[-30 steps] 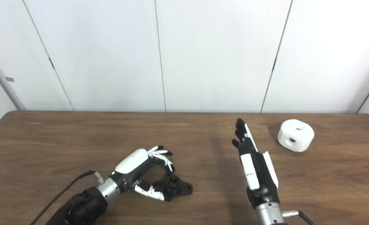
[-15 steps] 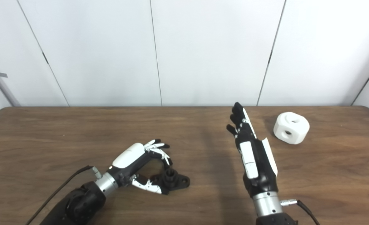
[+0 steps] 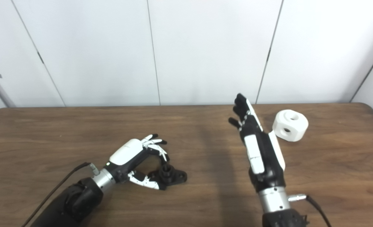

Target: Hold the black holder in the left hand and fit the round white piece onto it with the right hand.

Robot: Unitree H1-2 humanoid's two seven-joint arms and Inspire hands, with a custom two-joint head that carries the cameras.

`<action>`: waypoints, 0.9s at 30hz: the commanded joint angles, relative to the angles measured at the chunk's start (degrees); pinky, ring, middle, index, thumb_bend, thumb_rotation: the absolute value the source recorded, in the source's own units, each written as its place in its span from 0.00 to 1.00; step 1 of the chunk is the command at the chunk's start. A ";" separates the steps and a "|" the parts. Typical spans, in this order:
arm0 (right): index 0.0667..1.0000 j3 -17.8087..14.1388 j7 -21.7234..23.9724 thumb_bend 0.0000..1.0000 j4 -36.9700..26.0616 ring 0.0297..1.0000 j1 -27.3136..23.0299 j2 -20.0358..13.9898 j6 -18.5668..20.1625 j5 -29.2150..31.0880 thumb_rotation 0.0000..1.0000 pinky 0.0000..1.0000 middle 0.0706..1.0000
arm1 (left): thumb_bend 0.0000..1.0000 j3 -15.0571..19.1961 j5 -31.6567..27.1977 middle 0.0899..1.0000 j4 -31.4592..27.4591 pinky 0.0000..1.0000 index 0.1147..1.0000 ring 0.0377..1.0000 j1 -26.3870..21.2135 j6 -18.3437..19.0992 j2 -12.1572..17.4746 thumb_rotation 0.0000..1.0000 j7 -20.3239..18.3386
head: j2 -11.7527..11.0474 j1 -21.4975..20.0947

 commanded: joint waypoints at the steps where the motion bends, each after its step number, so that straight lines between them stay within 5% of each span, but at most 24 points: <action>1: 0.92 -1.08 -1.55 0.43 -1.74 0.95 -3.23 -1.55 -2.51 -4.33 0.83 0.89 0.95 | 0.52 0.60 1.29 0.66 0.86 1.00 0.41 0.88 -1.47 1.25 2.22 0.05 -0.45 | -0.25 -0.33; 5: 0.83 -3.51 -4.01 0.47 0.37 0.87 -4.91 -3.98 -4.02 -9.57 0.59 0.81 0.86 | 0.52 0.83 0.58 0.67 1.24 1.00 0.41 0.89 -1.45 1.68 1.81 0.05 -0.54 | -0.67 -1.61; 10: 0.81 -7.57 -5.93 0.51 2.00 0.86 -6.11 -5.42 -3.83 -9.20 0.45 0.75 0.86 | 0.52 0.94 -0.59 0.72 0.61 1.00 0.41 0.92 -0.82 2.34 1.64 0.05 -1.90 | -0.88 -2.94; 27: 0.84 -16.53 -9.49 0.52 9.62 0.85 -5.59 -12.60 -3.85 -11.57 0.27 0.68 0.91 | 0.52 1.42 -1.86 0.80 0.32 1.00 0.41 0.97 -0.10 1.48 1.72 0.05 -2.51 | -1.62 -7.24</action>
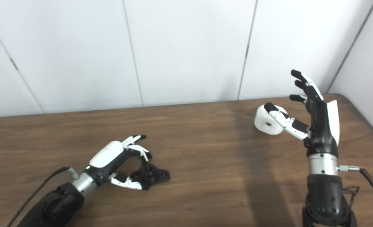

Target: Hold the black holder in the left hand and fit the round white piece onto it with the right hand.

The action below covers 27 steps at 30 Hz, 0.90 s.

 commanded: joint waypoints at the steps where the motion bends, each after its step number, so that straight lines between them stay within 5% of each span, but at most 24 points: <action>1: 0.83 -1.08 -1.53 0.53 0.47 0.84 -1.13 -2.23 -2.00 -1.31 0.28 0.67 0.91 | 0.52 0.54 0.11 0.80 0.63 1.00 0.41 0.97 -0.30 0.49 1.62 0.05 -0.29 | 0.03 -0.16; 4: 0.83 -1.66 -2.64 0.55 3.13 0.76 -0.84 -3.52 -2.68 -2.42 0.27 0.61 0.89 | 0.52 0.73 -0.54 0.80 1.42 1.00 0.41 0.97 -0.28 -0.17 1.57 0.05 0.02 | -0.23 -0.79; 14: 0.85 -1.22 -3.78 0.70 9.87 0.78 -2.44 -6.80 -1.82 -5.44 0.34 0.63 0.84 | 0.52 -0.16 -1.40 0.80 2.73 1.00 0.41 0.95 -0.76 -1.40 2.33 0.05 1.05 | -0.85 -3.65; 19: 0.88 -0.48 -1.09 0.85 12.31 0.84 -3.54 -9.40 0.26 -4.27 0.44 0.70 0.88 | 0.52 -0.46 -2.68 0.79 2.77 1.00 0.41 0.94 -0.90 -1.48 2.78 0.05 1.16 | -1.22 -4.14; 25: 0.94 0.28 3.92 0.89 14.60 0.86 -4.72 -12.15 1.64 -0.31 0.33 0.64 0.95 | 0.52 -1.62 -3.72 0.79 3.35 1.00 0.41 0.94 -1.25 -1.47 3.49 0.05 1.88 | -1.80 -5.20; 27: 0.95 1.06 5.30 0.93 15.06 0.92 -5.27 -13.18 3.64 -1.00 0.35 0.72 0.97 | 0.52 -1.90 -3.94 0.79 3.13 1.00 0.41 0.94 -1.33 -1.47 3.69 0.05 1.98 | -1.71 -5.68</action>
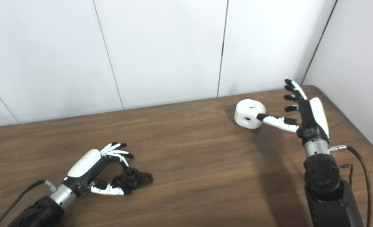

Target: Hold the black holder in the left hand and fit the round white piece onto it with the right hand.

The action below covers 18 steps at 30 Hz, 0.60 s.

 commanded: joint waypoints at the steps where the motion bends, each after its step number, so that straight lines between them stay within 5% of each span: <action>1: 0.95 0.27 1.42 0.93 -0.30 0.92 -3.00 -2.94 1.41 0.09 0.35 0.72 0.97 | 0.52 -0.22 0.34 0.79 0.09 1.00 0.41 0.93 -1.39 0.73 2.15 0.05 0.26 | -0.18 -0.70; 4: 0.97 1.07 3.00 0.93 1.11 0.96 -4.02 -4.02 2.82 0.58 0.35 0.74 1.00 | 0.52 -0.24 0.12 0.79 -0.08 1.00 0.41 0.93 -1.44 0.72 2.28 0.05 0.25 | -0.46 -0.90; 8: 0.96 2.74 3.42 0.94 3.74 1.00 -5.05 -5.57 1.98 -0.25 0.36 0.94 1.00 | 0.52 -0.10 -0.18 0.79 -0.29 1.00 0.41 0.93 -1.33 0.72 2.34 0.05 0.07 | -0.51 -0.86; 18: 0.93 6.43 2.67 0.96 9.20 1.00 -7.02 -6.52 0.12 -1.89 0.37 0.91 1.00 | 0.52 -0.85 -0.77 0.78 -0.49 1.00 0.41 0.93 -1.53 0.73 2.97 0.05 0.55 | -0.96 -1.44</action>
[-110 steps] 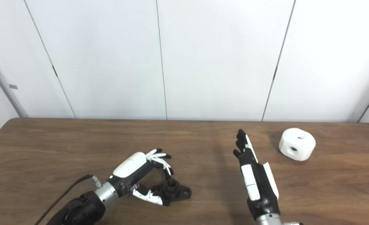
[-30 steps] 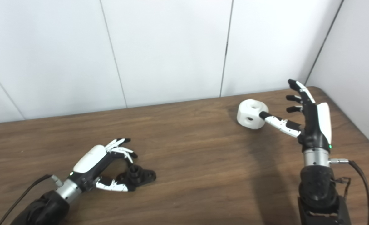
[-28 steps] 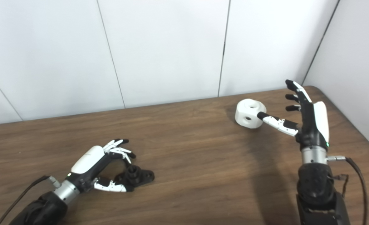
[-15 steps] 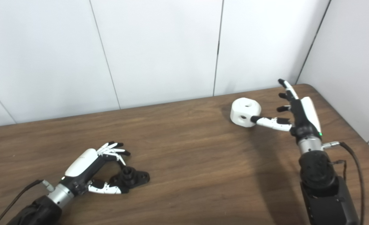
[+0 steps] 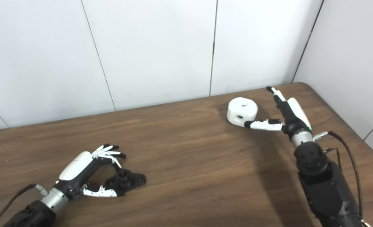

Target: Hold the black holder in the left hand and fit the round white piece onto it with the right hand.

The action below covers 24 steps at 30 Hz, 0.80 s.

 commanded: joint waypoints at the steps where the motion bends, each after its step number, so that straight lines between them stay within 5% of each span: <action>1: 0.92 0.12 -1.48 0.96 0.12 1.00 -3.41 -2.00 -2.47 -1.12 0.37 0.91 1.00 | 0.52 0.03 0.06 0.78 -0.62 0.99 0.41 0.93 -1.29 0.72 2.15 0.05 0.05 | -0.09 -0.09; 24: 0.88 5.58 -4.35 0.96 7.90 1.00 -8.19 -3.06 -1.88 -9.68 0.43 1.00 0.99 | 0.52 -0.17 -1.00 0.77 -2.91 0.95 0.41 0.89 -0.53 0.70 3.29 0.05 -0.75 | -1.00 -1.05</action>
